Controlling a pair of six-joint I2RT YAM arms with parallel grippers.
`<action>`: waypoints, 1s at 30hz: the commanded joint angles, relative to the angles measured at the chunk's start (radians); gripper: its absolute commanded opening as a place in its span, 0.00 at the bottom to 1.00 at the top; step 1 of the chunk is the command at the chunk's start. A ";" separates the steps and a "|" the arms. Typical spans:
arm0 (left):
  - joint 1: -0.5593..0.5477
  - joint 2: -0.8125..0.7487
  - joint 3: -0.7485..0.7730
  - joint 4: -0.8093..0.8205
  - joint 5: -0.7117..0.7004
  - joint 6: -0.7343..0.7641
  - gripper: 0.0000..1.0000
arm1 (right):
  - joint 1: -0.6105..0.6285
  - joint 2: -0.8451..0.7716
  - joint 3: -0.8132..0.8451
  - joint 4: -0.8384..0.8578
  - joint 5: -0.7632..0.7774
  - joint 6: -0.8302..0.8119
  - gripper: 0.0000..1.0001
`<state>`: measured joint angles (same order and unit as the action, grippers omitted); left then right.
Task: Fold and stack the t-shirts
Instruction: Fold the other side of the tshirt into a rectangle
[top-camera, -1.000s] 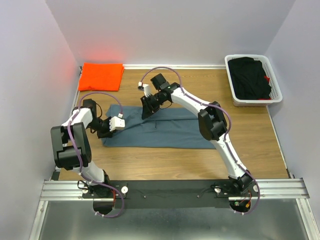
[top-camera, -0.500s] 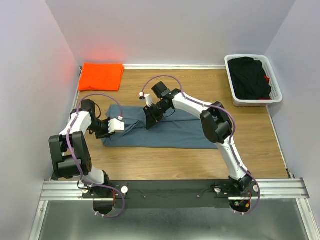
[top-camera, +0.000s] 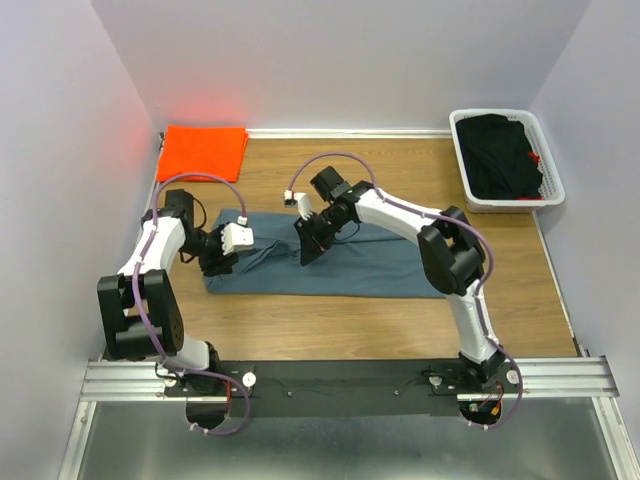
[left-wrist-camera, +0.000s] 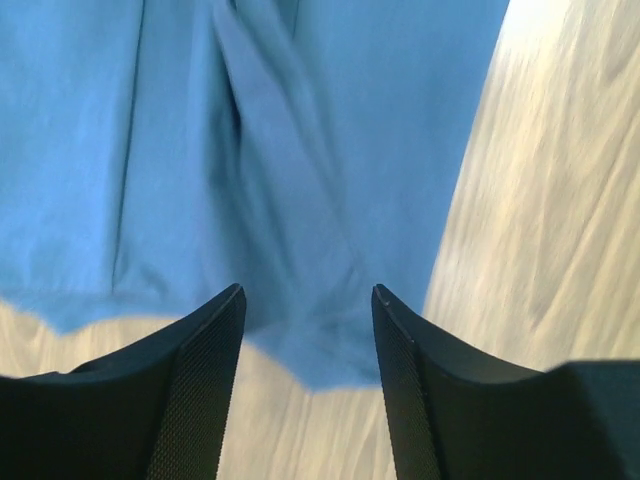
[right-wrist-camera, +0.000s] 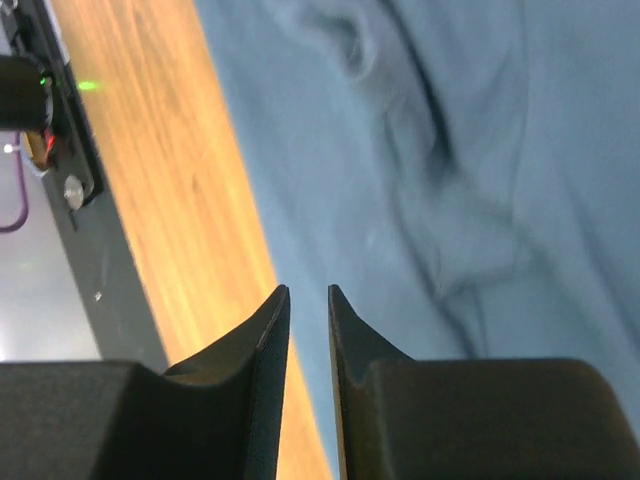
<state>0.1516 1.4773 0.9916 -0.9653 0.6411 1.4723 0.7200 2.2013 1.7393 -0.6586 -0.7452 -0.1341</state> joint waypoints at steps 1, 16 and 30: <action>-0.049 -0.021 -0.014 0.100 0.100 -0.177 0.63 | -0.051 -0.139 -0.069 -0.012 0.044 0.010 0.29; -0.294 0.123 0.117 0.355 0.103 -0.579 0.72 | -0.511 -0.233 -0.123 -0.136 0.343 -0.149 0.45; -0.400 0.158 0.071 0.390 0.043 -0.596 0.50 | -0.587 -0.164 -0.191 -0.162 0.461 -0.254 0.46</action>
<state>-0.2359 1.6238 1.0821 -0.5892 0.6998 0.8864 0.1425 2.0163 1.5749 -0.7830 -0.3332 -0.3447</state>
